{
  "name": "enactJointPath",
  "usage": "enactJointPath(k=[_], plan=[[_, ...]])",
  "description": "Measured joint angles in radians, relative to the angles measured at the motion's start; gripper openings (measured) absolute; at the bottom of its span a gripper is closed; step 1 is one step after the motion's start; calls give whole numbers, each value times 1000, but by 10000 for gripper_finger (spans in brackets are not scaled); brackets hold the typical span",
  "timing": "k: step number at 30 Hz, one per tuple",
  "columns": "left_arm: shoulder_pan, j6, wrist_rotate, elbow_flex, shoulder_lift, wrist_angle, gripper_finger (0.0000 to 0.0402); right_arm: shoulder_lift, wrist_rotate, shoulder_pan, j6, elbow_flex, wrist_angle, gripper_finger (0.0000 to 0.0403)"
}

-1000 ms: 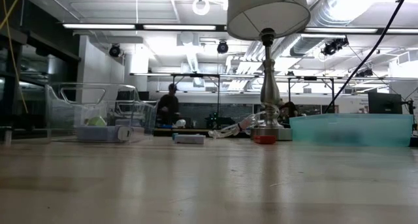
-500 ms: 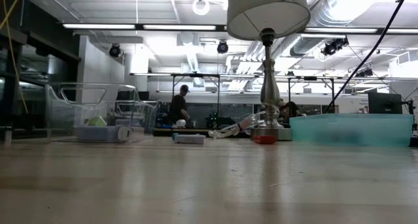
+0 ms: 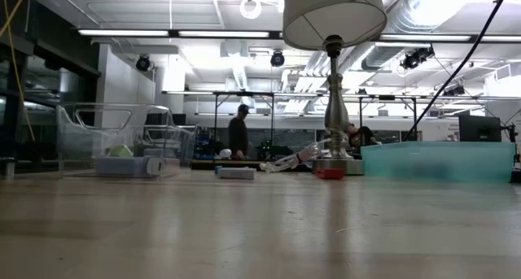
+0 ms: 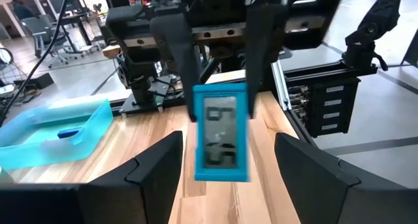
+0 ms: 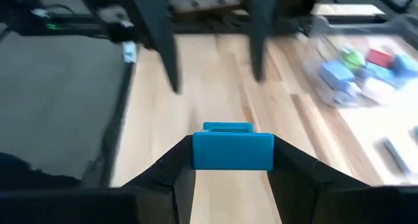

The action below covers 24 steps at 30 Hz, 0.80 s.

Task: Pick & Place Office items
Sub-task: Put the bottom light blue mini digital clock into the light blue bin

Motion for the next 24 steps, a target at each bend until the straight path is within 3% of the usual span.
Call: enactJointPath(k=[4, 13, 19, 24], plan=[[-2, -8, 0, 0, 0, 0, 236, 0, 90, 19, 138, 0, -161, 147], [-2, -8, 0, 0, 0, 0, 237, 0, 193, 22, 718, 0, -781, 147], [-2, -8, 0, 0, 0, 0, 237, -2, 329, 22, 1021, 0, -1112, 147], [-2, -8, 0, 0, 0, 0, 237, -3, 346, -1, 1229, -45, -1259, 147]])
